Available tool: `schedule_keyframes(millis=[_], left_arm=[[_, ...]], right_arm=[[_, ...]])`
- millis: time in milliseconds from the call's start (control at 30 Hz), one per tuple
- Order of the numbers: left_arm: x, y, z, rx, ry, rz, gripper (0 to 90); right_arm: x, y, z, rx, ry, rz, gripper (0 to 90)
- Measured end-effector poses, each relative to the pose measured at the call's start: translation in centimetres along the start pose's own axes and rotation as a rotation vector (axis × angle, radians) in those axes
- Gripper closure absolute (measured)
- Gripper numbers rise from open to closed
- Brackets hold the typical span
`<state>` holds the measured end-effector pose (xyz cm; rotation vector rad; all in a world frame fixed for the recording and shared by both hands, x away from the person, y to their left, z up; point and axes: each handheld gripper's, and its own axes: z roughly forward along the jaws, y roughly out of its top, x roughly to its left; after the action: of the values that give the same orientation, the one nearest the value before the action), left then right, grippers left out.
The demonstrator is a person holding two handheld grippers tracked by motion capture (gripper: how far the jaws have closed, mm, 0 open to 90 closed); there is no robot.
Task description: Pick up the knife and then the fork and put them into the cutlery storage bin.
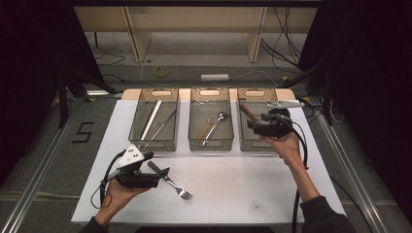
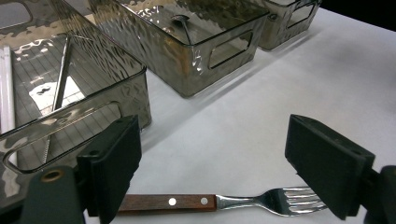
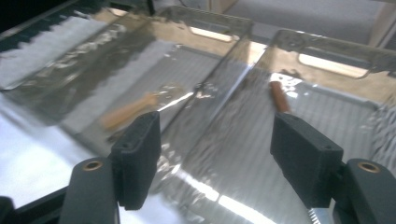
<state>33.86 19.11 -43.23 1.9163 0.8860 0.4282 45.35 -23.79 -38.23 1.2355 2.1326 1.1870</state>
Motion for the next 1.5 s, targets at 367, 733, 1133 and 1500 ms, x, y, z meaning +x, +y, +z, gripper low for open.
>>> schedule_keyframes(millis=[367,733,1133,1500], left_arm=[[0.6,0.4,0.7,0.021,0.007,-0.026,18.4],[1.5,0.6,2.2,0.07,0.046,-0.015,19.7],[3.0,0.7,3.6,0.125,0.052,-0.042,28.2],[3.9,1.0,4.6,0.227,0.073,-0.041,55.5]], right_arm=[[3.5,-4.5,-3.0,-0.037,0.091,-0.011,31.4],[5.2,-7.0,-4.5,-0.053,0.118,-0.028,30.7],[6.3,-8.3,-5.4,-0.055,0.144,-0.03,29.3],[7.4,-9.2,-5.8,-0.041,0.176,-0.034,29.0]])
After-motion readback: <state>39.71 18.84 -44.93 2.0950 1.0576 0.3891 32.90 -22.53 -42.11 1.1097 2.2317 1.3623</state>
